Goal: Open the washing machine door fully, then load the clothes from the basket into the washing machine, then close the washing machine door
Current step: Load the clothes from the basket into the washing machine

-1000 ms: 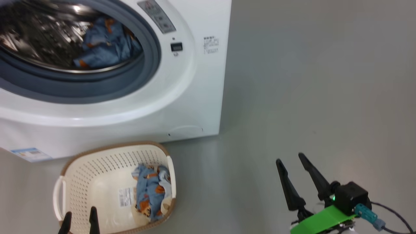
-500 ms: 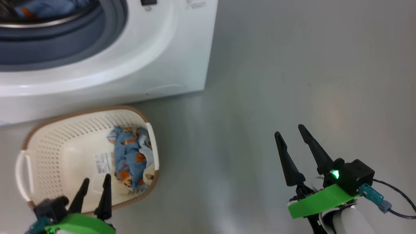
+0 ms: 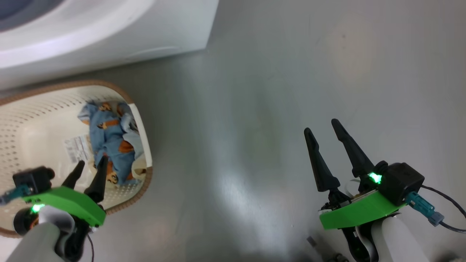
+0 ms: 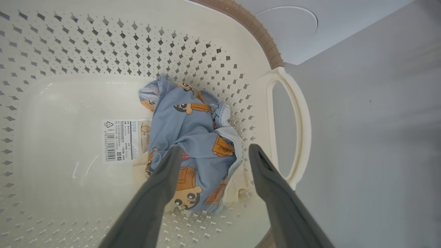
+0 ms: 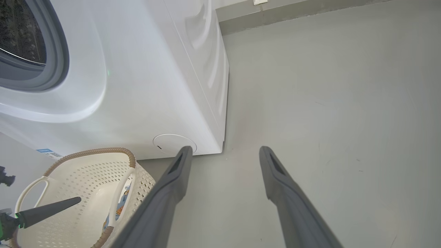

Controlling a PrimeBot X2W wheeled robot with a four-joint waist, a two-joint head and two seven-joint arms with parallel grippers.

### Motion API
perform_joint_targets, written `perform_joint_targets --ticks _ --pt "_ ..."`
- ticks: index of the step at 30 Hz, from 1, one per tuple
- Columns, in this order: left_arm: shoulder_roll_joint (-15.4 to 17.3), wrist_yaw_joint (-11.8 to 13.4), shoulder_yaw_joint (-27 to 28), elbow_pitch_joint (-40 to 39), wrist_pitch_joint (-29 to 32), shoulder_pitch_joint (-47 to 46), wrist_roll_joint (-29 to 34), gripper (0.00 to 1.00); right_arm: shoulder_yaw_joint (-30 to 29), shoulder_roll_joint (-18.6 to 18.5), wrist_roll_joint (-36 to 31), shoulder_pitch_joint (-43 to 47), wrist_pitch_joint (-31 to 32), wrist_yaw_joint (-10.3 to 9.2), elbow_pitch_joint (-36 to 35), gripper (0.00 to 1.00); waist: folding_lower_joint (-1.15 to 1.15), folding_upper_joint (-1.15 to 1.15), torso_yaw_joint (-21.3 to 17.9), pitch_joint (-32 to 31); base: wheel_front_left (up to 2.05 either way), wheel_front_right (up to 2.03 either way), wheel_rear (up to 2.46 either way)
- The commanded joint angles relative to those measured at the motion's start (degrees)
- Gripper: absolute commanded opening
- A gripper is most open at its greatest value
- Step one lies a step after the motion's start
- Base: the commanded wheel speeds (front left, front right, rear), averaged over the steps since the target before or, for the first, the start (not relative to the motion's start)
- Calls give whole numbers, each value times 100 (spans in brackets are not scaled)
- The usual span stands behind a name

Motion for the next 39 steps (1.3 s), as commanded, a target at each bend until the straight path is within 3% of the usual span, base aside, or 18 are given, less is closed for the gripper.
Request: perform_joint_targets --ticks 1,9,17,30,39 --pt "305 -16 -73 -14 117 -134 -235 100 146 11 50 20 -26 51 -169 100 0 0 -174 442 0 0 0" --pt "772 -16 -715 -200 754 -697 -1306 100 186 11 103 -42 -26 51 -229 100 0 0 -257 939 0 0 0" --pt "1178 -16 -1176 19 1289 -1288 -1739 100 265 11 194 -113 -26 51 -331 100 0 0 -416 1394 0 0 0" --pt "1320 -16 -1541 476 1604 -2120 -1898 100 313 11 287 -85 -26 51 -439 100 0 0 -603 1880 0 0 0" --pt "1114 10 -2048 1560 1372 -2788 -1236 100 238 11 286 139 -26 51 -471 100 0 0 -634 1896 0 0 0"
